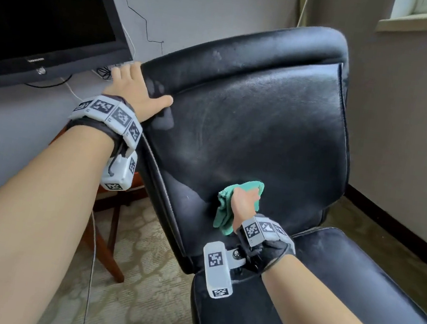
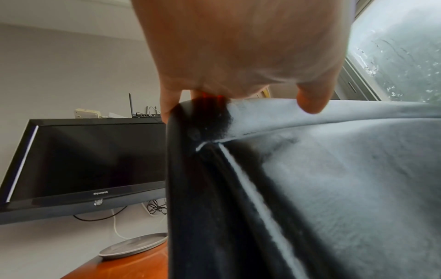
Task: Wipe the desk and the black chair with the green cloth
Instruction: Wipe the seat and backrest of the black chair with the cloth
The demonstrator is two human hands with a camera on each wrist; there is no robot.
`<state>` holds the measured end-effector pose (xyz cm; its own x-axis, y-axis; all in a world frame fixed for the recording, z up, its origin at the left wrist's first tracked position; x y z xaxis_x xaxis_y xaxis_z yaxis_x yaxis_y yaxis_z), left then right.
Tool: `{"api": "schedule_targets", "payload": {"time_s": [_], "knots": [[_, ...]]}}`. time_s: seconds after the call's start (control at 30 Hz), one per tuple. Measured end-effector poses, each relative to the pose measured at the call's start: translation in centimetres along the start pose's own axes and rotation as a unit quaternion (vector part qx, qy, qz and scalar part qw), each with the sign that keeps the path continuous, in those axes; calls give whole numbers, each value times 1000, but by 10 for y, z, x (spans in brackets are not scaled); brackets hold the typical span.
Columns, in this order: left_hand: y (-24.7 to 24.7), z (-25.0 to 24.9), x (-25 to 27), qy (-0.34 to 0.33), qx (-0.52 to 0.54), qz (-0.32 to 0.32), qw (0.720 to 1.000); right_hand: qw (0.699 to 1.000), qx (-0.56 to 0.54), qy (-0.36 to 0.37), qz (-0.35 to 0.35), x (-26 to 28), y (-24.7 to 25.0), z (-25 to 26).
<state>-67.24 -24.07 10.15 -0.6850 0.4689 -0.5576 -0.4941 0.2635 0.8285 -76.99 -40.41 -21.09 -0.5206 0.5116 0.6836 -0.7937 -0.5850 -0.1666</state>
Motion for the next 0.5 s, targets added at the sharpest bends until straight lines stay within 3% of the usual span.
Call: {"api": "schedule_targets", "payload": {"time_s": [0.3,0.43,0.5], "knots": [[30,41,62,35,-40,-46,998,997,46,37,39,30,-25,-35],[44,43,82,46,-40,-47,997,994,41,62,77,-30,-50,-46],[49,42,90,49,-49,-42,997,991,36,86,99,-8,-53,-42]]}}
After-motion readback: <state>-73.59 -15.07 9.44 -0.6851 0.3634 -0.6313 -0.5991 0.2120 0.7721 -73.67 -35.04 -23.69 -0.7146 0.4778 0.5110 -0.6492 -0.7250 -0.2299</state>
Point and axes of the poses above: each hand's wrist, its own x-axis away from the middle knuckle, its own y-axis out of the back of the hand, z = x × y, the point moved 9 cm from there along -x, towards the middle knuckle, and after that the axes turned 10 degrees about -y, right-handed, at the moved point
